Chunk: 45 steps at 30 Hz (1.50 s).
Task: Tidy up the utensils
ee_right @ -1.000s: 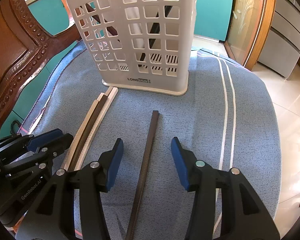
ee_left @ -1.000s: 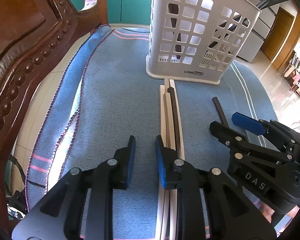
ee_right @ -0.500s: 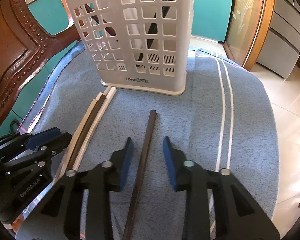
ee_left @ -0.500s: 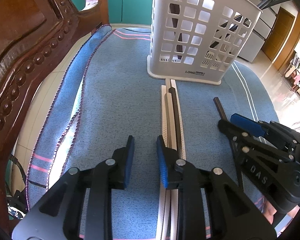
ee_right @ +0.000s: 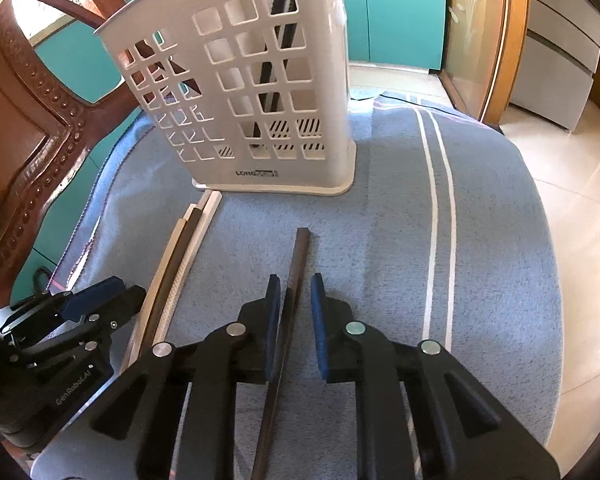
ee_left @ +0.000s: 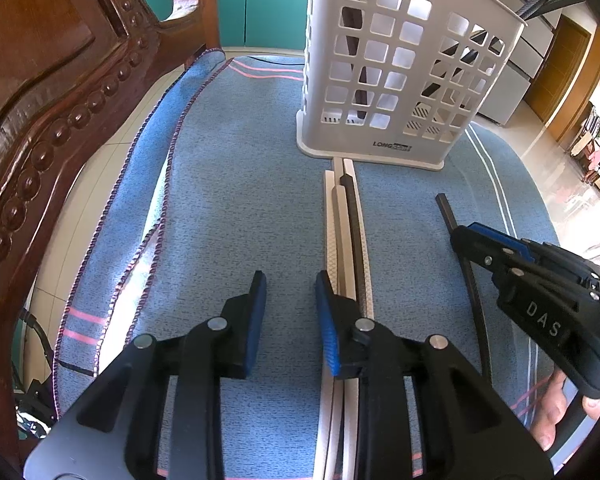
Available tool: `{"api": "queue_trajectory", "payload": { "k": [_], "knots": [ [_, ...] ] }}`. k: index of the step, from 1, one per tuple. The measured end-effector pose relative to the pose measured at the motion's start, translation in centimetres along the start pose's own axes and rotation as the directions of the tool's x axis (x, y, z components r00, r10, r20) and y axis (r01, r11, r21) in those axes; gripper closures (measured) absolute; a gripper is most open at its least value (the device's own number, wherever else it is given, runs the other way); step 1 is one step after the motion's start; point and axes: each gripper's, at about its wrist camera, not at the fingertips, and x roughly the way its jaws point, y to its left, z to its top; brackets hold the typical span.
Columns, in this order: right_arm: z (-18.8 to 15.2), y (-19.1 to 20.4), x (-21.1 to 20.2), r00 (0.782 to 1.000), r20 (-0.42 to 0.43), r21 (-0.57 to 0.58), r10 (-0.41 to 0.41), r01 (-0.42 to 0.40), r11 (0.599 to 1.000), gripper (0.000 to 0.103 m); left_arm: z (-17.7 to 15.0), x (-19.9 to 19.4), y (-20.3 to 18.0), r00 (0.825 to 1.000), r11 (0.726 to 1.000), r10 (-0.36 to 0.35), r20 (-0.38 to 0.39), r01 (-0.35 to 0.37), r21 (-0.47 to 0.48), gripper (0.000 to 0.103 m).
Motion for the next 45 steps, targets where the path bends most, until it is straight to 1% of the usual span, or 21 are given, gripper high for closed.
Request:
{"api": "queue_trajectory", "payload": {
  "k": [7, 8, 9, 11, 15, 17, 19, 21, 22, 24, 26, 28, 31, 36, 37, 38, 39, 41, 42, 43, 45],
  "knots": [
    [-0.1, 0.6, -0.3, 1.000, 0.016, -0.020, 0.009, -0.009, 1.000, 0.086, 0.0, 0.0, 0.0, 1.000, 1.000, 0.001, 0.000, -0.001, 0.000, 0.076],
    [-0.1, 0.7, -0.3, 1.000, 0.015, -0.028, 0.008, -0.008, 1.000, 0.084, 0.0, 0.0, 0.0, 1.000, 1.000, 0.001, 0.000, -0.001, -0.001, 0.076],
    [-0.2, 1.1, -0.1, 1.000, 0.010, -0.044, 0.007, -0.006, 0.999, 0.078, 0.0, 0.0, 0.0, 1.000, 1.000, 0.001, 0.000, -0.001, -0.001, 0.076],
    [-0.4, 1.6, 0.1, 1.000, 0.003, -0.062, 0.004, -0.004, 0.998, 0.071, 0.0, 0.0, 0.0, 1.000, 1.000, 0.001, 0.000, -0.001, 0.000, 0.075],
    [-0.7, 2.6, 0.5, 1.000, -0.009, -0.094, -0.005, 0.004, 0.996, 0.069, 0.0, 0.0, 0.1, 1.000, 1.000, 0.003, 0.000, -0.003, 0.001, 0.075],
    [-0.9, 3.1, 0.6, 1.000, -0.001, -0.120, -0.029, 0.029, 0.992, 0.069, 0.0, 0.0, 0.0, 1.000, 1.000, 0.004, 0.000, -0.004, -0.001, 0.075],
    [-1.0, 3.3, 0.6, 0.999, 0.003, -0.139, -0.048, 0.048, 0.989, 0.072, 0.0, 0.0, 0.0, 1.000, 1.000, 0.004, 0.000, -0.004, -0.001, 0.075],
    [-1.0, 3.5, 0.7, 0.997, 0.011, -0.146, -0.079, 0.079, 0.986, 0.091, 0.0, 0.0, 0.0, 1.000, 1.000, 0.003, 0.000, -0.003, -0.001, 0.075],
    [-1.0, 3.4, 0.8, 0.997, 0.011, -0.141, -0.083, 0.083, 0.986, 0.093, 0.0, 0.0, 0.0, 1.000, 1.000, 0.004, 0.001, -0.004, -0.002, 0.075],
    [-0.8, 2.7, 0.9, 0.998, -0.001, -0.109, -0.064, 0.064, 0.992, 0.094, 0.0, 0.0, 0.1, 1.000, 1.000, 0.005, 0.002, -0.005, -0.004, 0.074],
    [-0.7, 2.3, 0.8, 0.998, -0.003, -0.095, -0.069, 0.068, 0.993, 0.095, 0.0, -0.1, 0.1, 1.000, 1.000, 0.004, 0.005, -0.004, -0.007, 0.074],
    [-0.6, 2.1, 0.8, 0.998, -0.004, -0.088, -0.070, 0.069, 0.994, 0.096, 0.0, -0.2, 0.1, 1.000, 1.000, 0.002, 0.009, -0.002, -0.009, 0.074],
    [-0.6, 1.7, 0.7, 0.998, -0.006, -0.079, -0.063, 0.062, 0.995, 0.096, 0.0, -0.2, -0.1, 1.000, 1.000, 0.006, 0.012, -0.006, -0.008, 0.069],
    [-0.6, 1.2, 0.3, 0.998, -0.006, -0.076, -0.058, 0.057, 0.995, 0.096, -0.2, -0.1, -0.5, 1.000, 1.000, 0.020, 0.009, -0.020, 0.006, 0.070],
    [-0.6, 1.2, 0.3, 0.998, -0.006, -0.076, -0.058, 0.057, 0.995, 0.096, -0.2, -0.1, -0.5, 1.000, 1.000, 0.022, 0.009, -0.022, 0.008, 0.073],
    [-0.6, 1.3, 0.3, 0.998, -0.006, -0.075, -0.058, 0.058, 0.995, 0.096, -0.2, -0.1, -0.6, 1.000, 1.000, 0.025, 0.009, -0.025, 0.010, 0.079],
    [-0.6, 1.2, 0.3, 0.998, -0.006, -0.075, -0.058, 0.057, 0.996, 0.096, -0.3, 0.0, -0.6, 0.999, 0.999, 0.031, 0.008, -0.031, 0.013, 0.082],
    [-0.7, 1.3, 0.3, 0.998, -0.005, -0.075, -0.058, 0.058, 0.996, 0.096, -0.3, 0.0, -0.5, 1.000, 1.000, 0.030, 0.008, -0.030, 0.010, 0.091],
    [-0.7, 1.3, 0.3, 0.998, -0.004, -0.076, -0.060, 0.059, 0.995, 0.096, -0.2, 0.0, -0.4, 1.000, 1.000, 0.028, 0.008, -0.028, 0.006, 0.093],
    [-0.7, 1.3, 0.3, 0.998, -0.004, -0.076, -0.060, 0.060, 0.995, 0.096, -0.2, 0.0, -0.2, 1.000, 1.000, 0.030, 0.008, -0.030, -0.001, 0.097],
    [-0.6, 1.2, 0.2, 0.998, -0.004, -0.077, -0.061, 0.060, 0.995, 0.096, -0.1, -0.2, 0.4, 1.000, 1.000, 0.021, 0.008, -0.021, -0.013, 0.100]
  ]
}}
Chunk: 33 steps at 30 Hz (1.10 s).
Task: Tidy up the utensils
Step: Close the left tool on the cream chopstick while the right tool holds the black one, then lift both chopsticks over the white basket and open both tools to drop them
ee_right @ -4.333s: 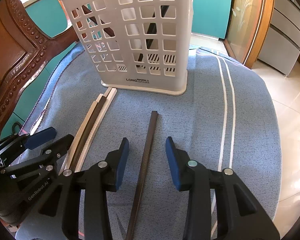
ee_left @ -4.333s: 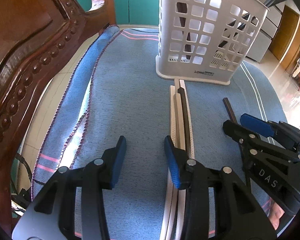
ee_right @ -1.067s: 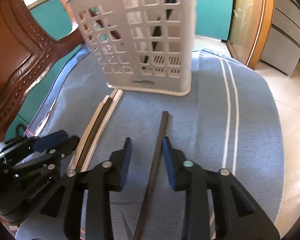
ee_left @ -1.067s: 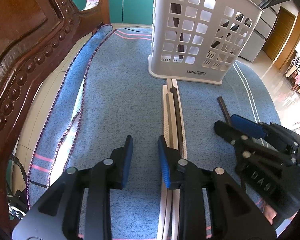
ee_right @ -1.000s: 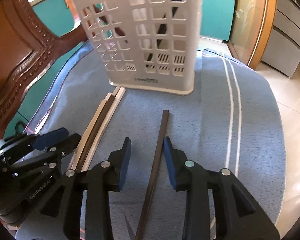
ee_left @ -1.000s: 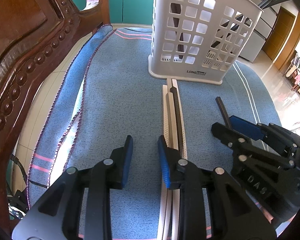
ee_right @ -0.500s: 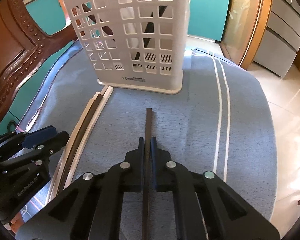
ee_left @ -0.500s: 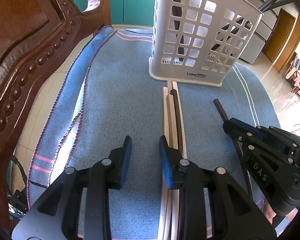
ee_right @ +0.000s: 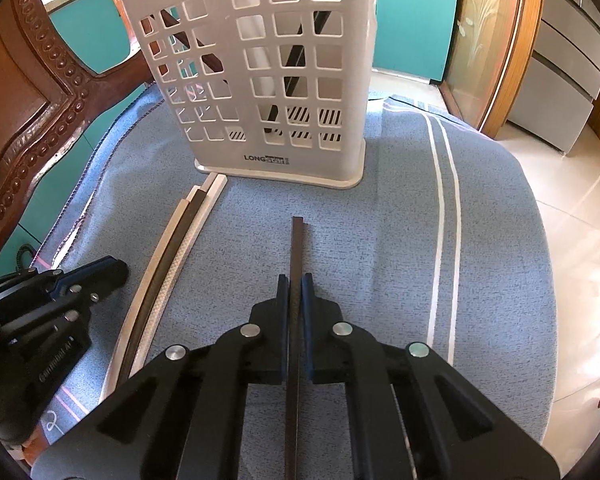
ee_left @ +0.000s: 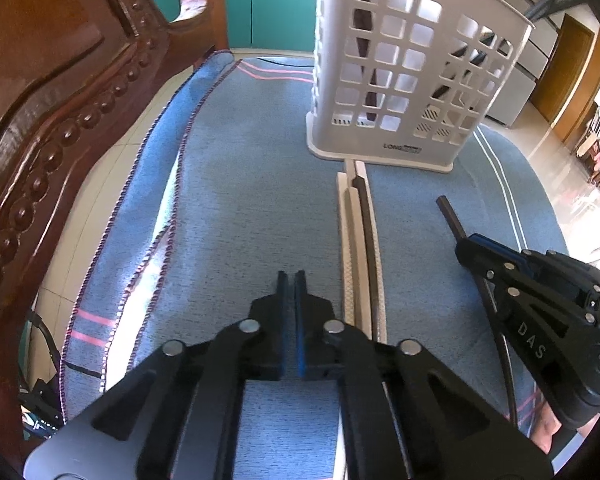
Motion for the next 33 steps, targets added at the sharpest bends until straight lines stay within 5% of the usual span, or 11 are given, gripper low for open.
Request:
{"api": "queue_trajectory", "payload": {
  "k": [9, 14, 19, 23, 33],
  "knots": [
    [0.1, 0.0, 0.1, 1.000, -0.003, 0.009, 0.010, -0.010, 1.000, 0.096, 0.8, -1.1, 2.8, 0.993, 0.989, -0.118, 0.033, 0.120, -0.092, 0.101],
    [0.2, -0.3, 0.1, 1.000, -0.007, 0.018, 0.019, -0.019, 1.000, 0.096, 0.5, -0.9, 0.8, 0.985, 0.985, -0.171, 0.031, 0.172, -0.025, 0.081],
    [0.1, -0.6, -0.1, 1.000, -0.008, 0.020, 0.025, -0.025, 0.999, 0.096, 0.3, 0.1, -1.1, 0.989, 0.989, -0.146, 0.001, 0.146, 0.030, 0.075],
    [0.2, -0.7, -0.1, 1.000, -0.009, 0.019, 0.025, -0.025, 0.999, 0.096, 0.7, 0.4, -1.1, 0.988, 0.988, -0.153, 0.006, 0.153, 0.022, 0.094],
    [0.1, -0.7, -0.1, 1.000, -0.009, 0.022, 0.027, -0.027, 0.999, 0.096, 1.8, -1.1, 1.8, 0.989, 0.990, -0.131, 0.065, 0.134, -0.046, 0.096]
  ]
}}
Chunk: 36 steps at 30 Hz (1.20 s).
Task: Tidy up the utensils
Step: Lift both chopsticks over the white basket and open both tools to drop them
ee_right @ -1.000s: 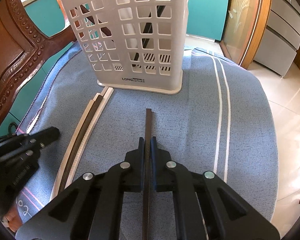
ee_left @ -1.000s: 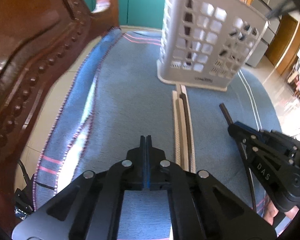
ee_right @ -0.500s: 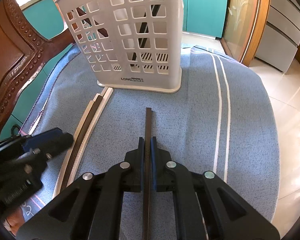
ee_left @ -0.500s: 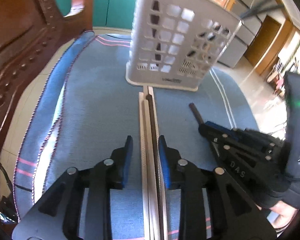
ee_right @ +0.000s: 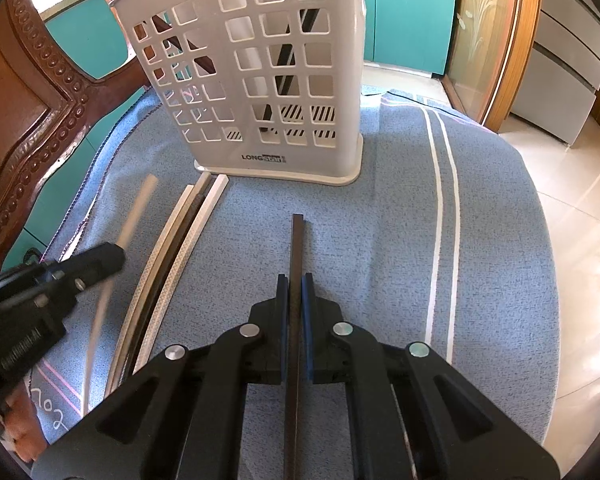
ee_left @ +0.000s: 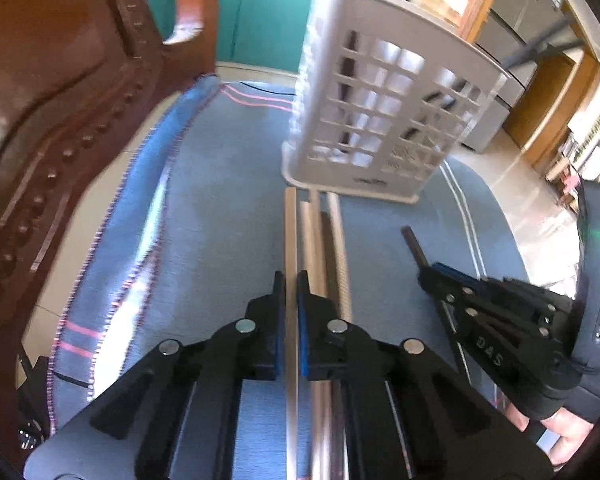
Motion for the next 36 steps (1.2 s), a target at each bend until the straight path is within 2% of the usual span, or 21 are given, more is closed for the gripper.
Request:
{"api": "queue_trajectory", "payload": {
  "k": [4, 5, 10, 11, 15, 20, 22, 24, 25, 26, 31, 34, 36],
  "knots": [
    [0.1, -0.1, 0.0, 1.000, 0.000, 0.003, 0.000, 0.000, 1.000, 0.096, -0.1, 0.7, 0.5, 0.999, 1.000, 0.025, -0.041, -0.026, -0.014, 0.096],
    [0.1, -0.1, 0.0, 1.000, 0.000, 0.003, 0.000, 0.000, 1.000, 0.096, -0.2, 0.9, 0.4, 0.998, 0.999, 0.048, -0.050, -0.049, -0.007, 0.090],
    [0.0, 0.3, 0.0, 1.000, 0.001, -0.022, -0.021, 0.021, 1.000, 0.095, 0.0, 1.6, 0.6, 0.994, 0.995, 0.097, -0.054, -0.096, 0.020, 0.085],
    [-0.1, 0.6, 0.0, 1.000, 0.002, -0.036, -0.029, 0.029, 0.999, 0.093, 0.0, 1.7, 0.5, 0.994, 0.995, 0.098, -0.054, -0.097, 0.022, 0.081],
    [-0.3, 1.6, 0.3, 0.999, 0.003, -0.078, -0.038, 0.038, 0.996, 0.084, 0.2, 2.0, -0.3, 0.989, 0.989, 0.138, -0.051, -0.135, 0.058, 0.079],
    [-0.5, 2.4, 0.5, 0.999, 0.009, -0.108, -0.053, 0.054, 0.993, 0.082, 0.1, 2.2, -1.7, 0.984, 0.982, 0.171, -0.047, -0.166, 0.089, 0.079],
    [-0.6, 2.6, 0.5, 0.998, 0.009, -0.107, -0.056, 0.057, 0.993, 0.082, 0.0, 2.1, -1.7, 0.984, 0.982, 0.171, -0.047, -0.166, 0.094, 0.079],
    [-0.5, 2.4, 0.6, 0.998, 0.010, -0.097, -0.054, 0.055, 0.994, 0.096, 0.1, 2.2, -1.9, 0.983, 0.981, 0.177, -0.045, -0.173, 0.092, 0.088],
    [-0.4, 2.2, 0.5, 0.999, 0.008, -0.091, -0.044, 0.045, 0.995, 0.096, 0.1, 2.0, -1.7, 0.983, 0.981, 0.178, -0.043, -0.174, 0.091, 0.096],
    [-0.4, 2.1, 0.5, 0.999, 0.006, -0.079, -0.033, 0.033, 0.996, 0.096, 0.1, 1.9, -1.8, 0.984, 0.982, 0.174, -0.042, -0.170, 0.087, 0.096],
    [0.7, 1.1, -1.9, 0.996, 0.058, -0.038, 0.063, -0.061, 0.997, 0.096, 0.7, -1.9, -1.5, 0.991, 0.990, 0.129, 0.032, -0.131, 0.059, 0.096],
    [1.9, 0.8, -6.2, 0.976, 0.148, -0.049, 0.159, -0.153, 0.987, 0.096, 1.6, -6.5, -1.8, 0.987, 0.994, 0.086, 0.133, -0.094, 0.055, 0.096],
    [2.6, 0.4, -9.3, 0.956, 0.210, -0.055, 0.207, -0.200, 0.978, 0.096, 2.1, -10.4, -2.2, 0.976, 0.996, 0.049, 0.213, -0.063, 0.056, 0.096]
  ]
}}
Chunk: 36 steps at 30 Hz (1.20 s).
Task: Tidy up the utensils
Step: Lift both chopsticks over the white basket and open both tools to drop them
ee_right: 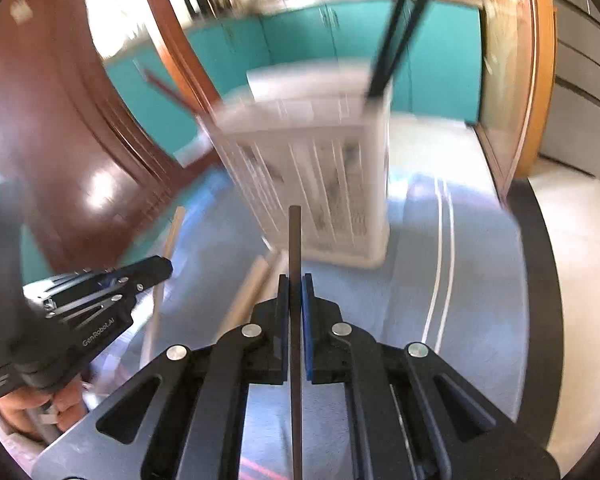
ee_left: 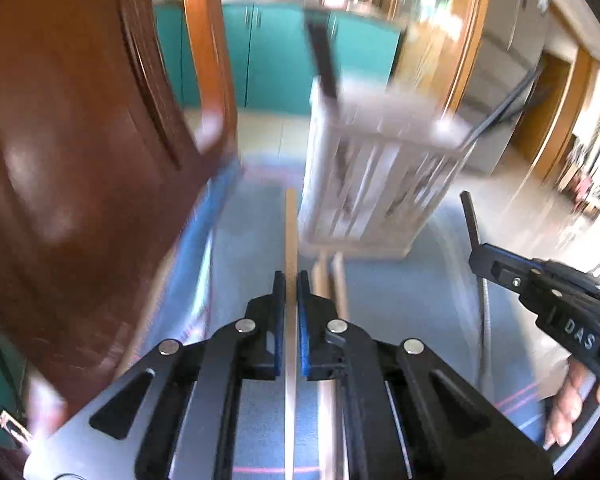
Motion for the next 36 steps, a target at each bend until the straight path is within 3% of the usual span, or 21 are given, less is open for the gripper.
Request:
{"api": "queue_trajectory", "payload": {
  "k": [2, 4, 7, 8, 10, 12, 13, 16, 18, 19, 24, 29, 32, 36],
  "knots": [
    [1.5, 0.3, -3.6, 0.996, 0.081, -0.003, 0.045, -0.045, 0.999, 0.096, 1.6, -3.6, -0.1, 0.996, 0.999, -0.035, 0.088, 0.034, 0.008, 0.096],
    [2.8, 0.3, -6.5, 0.986, 0.150, -0.006, 0.075, -0.075, 0.997, 0.096, 3.4, -7.4, 0.0, 0.979, 0.997, -0.080, 0.189, 0.079, 0.014, 0.096],
    [5.1, 0.4, -9.9, 0.962, 0.248, 0.001, 0.116, -0.120, 0.993, 0.096, 6.5, -11.5, -0.1, 0.931, 0.987, -0.149, 0.334, 0.159, -0.003, 0.096],
    [6.3, 0.3, -11.0, 0.949, 0.293, 0.001, 0.117, -0.123, 0.992, 0.096, 7.6, -13.0, 0.1, 0.894, 0.980, -0.177, 0.412, 0.199, -0.011, 0.096],
    [8.1, 0.1, -12.6, 0.923, 0.372, 0.014, 0.101, -0.114, 0.993, 0.096, 8.9, -14.1, 0.6, 0.843, 0.971, -0.185, 0.506, 0.235, -0.037, 0.096],
    [9.9, -0.7, -13.8, 0.888, 0.451, 0.041, 0.087, -0.117, 0.992, 0.096, 10.0, -14.5, 0.8, 0.796, 0.962, -0.164, 0.582, 0.259, -0.082, 0.096],
    [10.7, -1.0, -14.1, 0.867, 0.494, 0.054, 0.069, -0.110, 0.992, 0.096, 10.5, -14.0, 1.1, 0.784, 0.958, -0.153, 0.602, 0.267, -0.104, 0.096],
    [11.9, -1.9, -14.1, 0.811, 0.585, 0.094, -0.011, -0.055, 0.994, 0.096, 11.7, -11.2, 1.4, 0.790, 0.957, -0.096, 0.605, 0.241, -0.163, 0.096],
    [12.2, -2.2, -13.1, 0.792, 0.609, 0.100, -0.048, -0.016, 0.995, 0.096, 12.3, -8.9, 2.1, 0.807, 0.958, -0.069, 0.586, 0.217, -0.186, 0.096],
    [12.2, -2.2, -12.0, 0.799, 0.598, 0.095, -0.060, 0.003, 0.995, 0.096, 12.3, -7.7, 2.0, 0.821, 0.958, -0.062, 0.568, 0.208, -0.196, 0.096],
    [11.9, -2.2, -6.1, 0.878, 0.473, 0.066, -0.073, 0.047, 0.997, 0.096, 13.2, -2.0, 1.8, 0.878, 0.972, -0.004, 0.479, 0.116, -0.203, 0.096],
    [10.1, -1.0, -3.4, 0.918, 0.386, 0.037, -0.089, 0.081, 0.996, 0.096, 13.1, 1.8, 0.3, 0.923, 0.985, 0.013, 0.385, 0.054, -0.164, 0.096],
    [9.9, -0.8, -3.5, 0.920, 0.379, 0.039, -0.101, 0.093, 0.995, 0.095, 12.4, 1.8, -0.3, 0.926, 0.990, 0.009, 0.376, 0.046, -0.137, 0.095],
    [9.2, -0.9, -5.9, 0.898, 0.425, 0.046, -0.118, 0.109, 0.993, 0.073, 11.3, -0.3, -0.3, 0.911, 0.994, 0.000, 0.413, 0.046, -0.100, 0.089]
  ]
}}
